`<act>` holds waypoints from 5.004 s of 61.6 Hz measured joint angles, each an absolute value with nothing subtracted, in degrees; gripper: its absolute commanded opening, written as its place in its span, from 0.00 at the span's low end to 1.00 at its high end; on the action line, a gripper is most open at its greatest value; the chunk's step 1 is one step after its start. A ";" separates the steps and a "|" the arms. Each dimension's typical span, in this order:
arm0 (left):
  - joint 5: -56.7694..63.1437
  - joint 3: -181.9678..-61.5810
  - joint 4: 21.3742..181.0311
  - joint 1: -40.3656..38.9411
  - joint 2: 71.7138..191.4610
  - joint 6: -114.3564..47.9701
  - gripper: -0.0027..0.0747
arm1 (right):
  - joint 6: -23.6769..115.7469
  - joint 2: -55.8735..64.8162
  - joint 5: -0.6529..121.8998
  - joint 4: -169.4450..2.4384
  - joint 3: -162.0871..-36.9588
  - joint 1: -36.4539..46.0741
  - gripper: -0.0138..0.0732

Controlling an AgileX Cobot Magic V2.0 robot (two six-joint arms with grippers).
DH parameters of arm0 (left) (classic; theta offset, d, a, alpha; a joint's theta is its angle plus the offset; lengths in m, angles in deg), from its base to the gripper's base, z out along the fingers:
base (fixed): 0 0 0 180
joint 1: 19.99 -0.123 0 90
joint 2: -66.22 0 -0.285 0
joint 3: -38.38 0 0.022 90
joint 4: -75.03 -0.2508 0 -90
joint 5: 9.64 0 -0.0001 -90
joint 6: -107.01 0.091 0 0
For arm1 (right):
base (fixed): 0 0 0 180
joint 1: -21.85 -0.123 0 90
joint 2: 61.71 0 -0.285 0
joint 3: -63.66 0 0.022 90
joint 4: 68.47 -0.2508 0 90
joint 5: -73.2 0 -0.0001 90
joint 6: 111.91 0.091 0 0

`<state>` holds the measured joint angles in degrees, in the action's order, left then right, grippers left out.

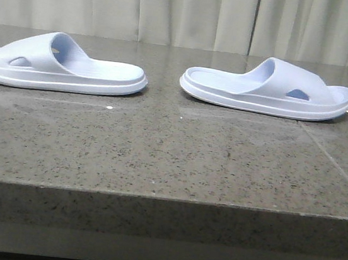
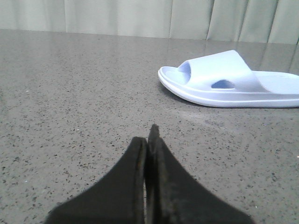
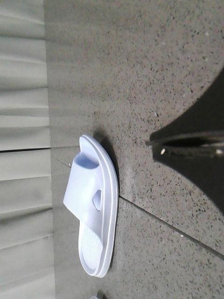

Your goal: Insert blue slippers together front up

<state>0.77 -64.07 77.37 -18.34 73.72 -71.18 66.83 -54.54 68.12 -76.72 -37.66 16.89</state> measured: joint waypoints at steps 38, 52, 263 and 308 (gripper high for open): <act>0.77 -64.07 77.37 -18.34 73.72 -71.18 0.01 | 66.83 -54.54 68.12 -76.72 -37.66 16.89 0.09; 0.77 -64.07 77.37 -18.34 73.72 -71.18 0.01 | 66.83 -54.54 68.12 -76.72 -37.66 16.89 0.09; 24.43 -123.99 84.10 -20.03 139.20 -71.05 0.93 | 66.83 -35.21 50.93 -71.46 -70.76 16.89 0.89; 58.07 -148.20 122.48 -39.30 178.04 -39.08 0.93 | 66.83 -35.21 49.73 -71.44 -70.76 16.89 0.89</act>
